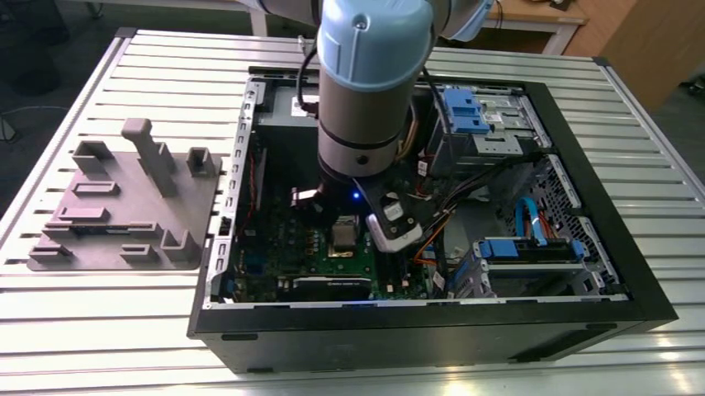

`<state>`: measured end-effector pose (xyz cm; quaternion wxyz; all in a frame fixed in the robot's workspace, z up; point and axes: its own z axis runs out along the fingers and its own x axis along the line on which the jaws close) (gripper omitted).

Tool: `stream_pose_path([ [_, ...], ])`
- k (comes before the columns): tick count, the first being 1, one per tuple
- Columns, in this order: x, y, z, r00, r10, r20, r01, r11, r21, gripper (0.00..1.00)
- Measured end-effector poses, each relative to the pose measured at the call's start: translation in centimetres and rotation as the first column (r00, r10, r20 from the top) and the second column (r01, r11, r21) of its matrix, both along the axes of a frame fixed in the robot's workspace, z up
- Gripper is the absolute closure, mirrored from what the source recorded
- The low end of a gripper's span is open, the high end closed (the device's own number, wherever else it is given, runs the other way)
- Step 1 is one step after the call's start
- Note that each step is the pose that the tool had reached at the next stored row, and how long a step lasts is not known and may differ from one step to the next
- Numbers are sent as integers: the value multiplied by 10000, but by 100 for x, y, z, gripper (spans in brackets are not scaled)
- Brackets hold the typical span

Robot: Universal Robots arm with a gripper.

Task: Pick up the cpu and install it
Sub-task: 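Place the cpu into insertion slot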

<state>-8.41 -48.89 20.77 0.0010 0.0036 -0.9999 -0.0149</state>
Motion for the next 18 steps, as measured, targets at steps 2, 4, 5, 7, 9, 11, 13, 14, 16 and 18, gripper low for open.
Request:
stream_pose_path([
  [2,-3,-3,-26,10000,0,-11,0,10000,1,53],
  [4,-5,-5,-46,10000,2,-22,-2,10000,-1,53],
  [5,-8,-6,-59,10000,0,-27,0,10000,-1,53],
  [7,-10,-8,-85,10000,0,-37,0,10000,0,53],
  [9,-12,-9,-109,10000,0,-45,0,10000,0,53],
  [11,-14,-9,-130,10000,0,-52,0,10000,0,53],
  [13,-14,-9,-146,10000,0,-58,0,10000,-1,53],
  [14,-14,-9,-152,10000,0,-60,0,10000,-1,53],
  [16,-15,-9,-157,10000,-1,-62,1,10000,-3,53],
  [18,-14,-9,-183,10000,0,-62,0,10000,-1,53],
])
